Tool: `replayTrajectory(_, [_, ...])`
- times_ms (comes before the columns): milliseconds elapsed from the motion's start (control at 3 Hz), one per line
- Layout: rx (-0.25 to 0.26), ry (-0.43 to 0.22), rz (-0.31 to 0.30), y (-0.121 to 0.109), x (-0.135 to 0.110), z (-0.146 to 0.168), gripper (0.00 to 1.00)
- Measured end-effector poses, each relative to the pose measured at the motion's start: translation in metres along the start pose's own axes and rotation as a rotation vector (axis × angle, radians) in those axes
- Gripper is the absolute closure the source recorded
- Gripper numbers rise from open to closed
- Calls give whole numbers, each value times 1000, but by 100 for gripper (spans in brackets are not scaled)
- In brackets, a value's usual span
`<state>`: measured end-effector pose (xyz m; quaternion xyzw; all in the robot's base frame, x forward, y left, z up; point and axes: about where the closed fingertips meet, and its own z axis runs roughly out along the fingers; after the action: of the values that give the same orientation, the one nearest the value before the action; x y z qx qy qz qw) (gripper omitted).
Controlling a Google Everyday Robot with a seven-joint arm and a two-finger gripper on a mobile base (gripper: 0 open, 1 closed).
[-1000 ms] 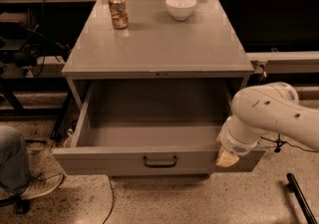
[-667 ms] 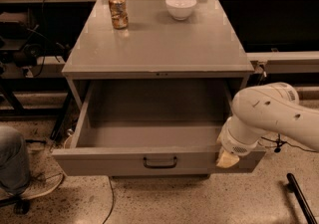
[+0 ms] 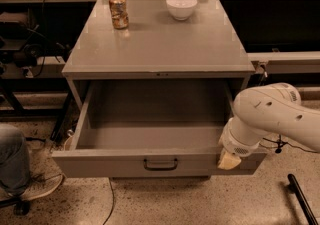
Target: Open top drawer
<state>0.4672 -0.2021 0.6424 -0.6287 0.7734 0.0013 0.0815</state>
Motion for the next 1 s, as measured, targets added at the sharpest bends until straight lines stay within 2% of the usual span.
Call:
replayTrajectory(333, [7, 4, -1, 0, 1, -4, 0])
replayTrajectory(667, [58, 33, -4, 0, 4, -32, 0])
replayTrajectory(1000, [212, 71, 18, 9, 19, -119, 0])
